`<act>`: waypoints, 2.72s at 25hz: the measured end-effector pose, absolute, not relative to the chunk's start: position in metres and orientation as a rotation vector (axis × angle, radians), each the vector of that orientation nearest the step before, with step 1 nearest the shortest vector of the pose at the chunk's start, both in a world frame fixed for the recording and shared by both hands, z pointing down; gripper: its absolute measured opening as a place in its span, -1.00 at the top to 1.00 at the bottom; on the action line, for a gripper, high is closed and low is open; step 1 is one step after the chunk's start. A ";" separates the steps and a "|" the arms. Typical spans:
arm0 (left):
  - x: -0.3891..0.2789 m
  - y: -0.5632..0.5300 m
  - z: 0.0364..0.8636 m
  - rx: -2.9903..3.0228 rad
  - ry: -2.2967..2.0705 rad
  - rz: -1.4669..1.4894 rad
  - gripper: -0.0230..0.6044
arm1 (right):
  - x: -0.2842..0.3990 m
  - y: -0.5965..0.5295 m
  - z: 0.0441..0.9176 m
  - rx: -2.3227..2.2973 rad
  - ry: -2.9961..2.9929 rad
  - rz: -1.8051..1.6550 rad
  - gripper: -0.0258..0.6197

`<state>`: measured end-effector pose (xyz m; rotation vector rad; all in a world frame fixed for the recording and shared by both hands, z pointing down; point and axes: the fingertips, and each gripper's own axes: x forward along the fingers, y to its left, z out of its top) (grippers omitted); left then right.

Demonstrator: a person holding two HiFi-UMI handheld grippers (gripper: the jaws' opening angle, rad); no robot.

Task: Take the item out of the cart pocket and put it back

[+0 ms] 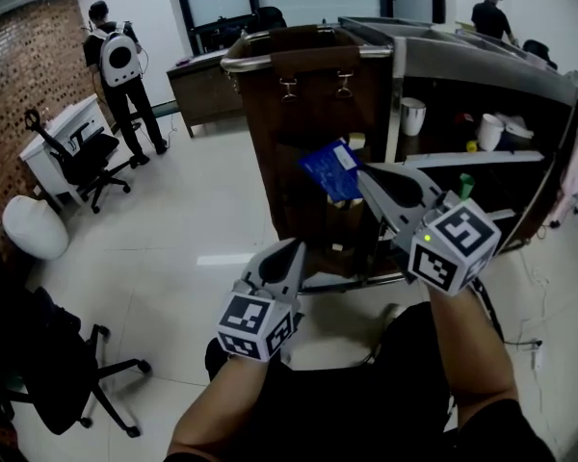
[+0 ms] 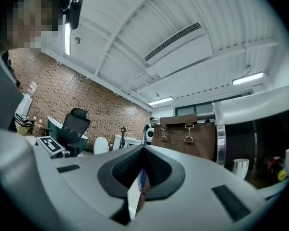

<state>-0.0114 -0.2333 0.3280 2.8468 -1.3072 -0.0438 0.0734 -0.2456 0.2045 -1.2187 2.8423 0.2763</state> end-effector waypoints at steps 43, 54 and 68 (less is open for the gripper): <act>-0.009 -0.210 0.376 2.793 -1.271 0.004 0.93 | 0.081 -0.198 0.370 -1.250 2.893 -0.167 0.87; -0.011 -0.213 0.373 2.815 -1.332 0.000 0.93 | 0.079 -0.198 0.374 -1.244 2.896 -0.172 0.87; -0.016 -0.215 0.372 2.807 -1.346 -0.004 0.93 | 0.078 -0.198 0.376 -1.245 2.900 -0.179 0.87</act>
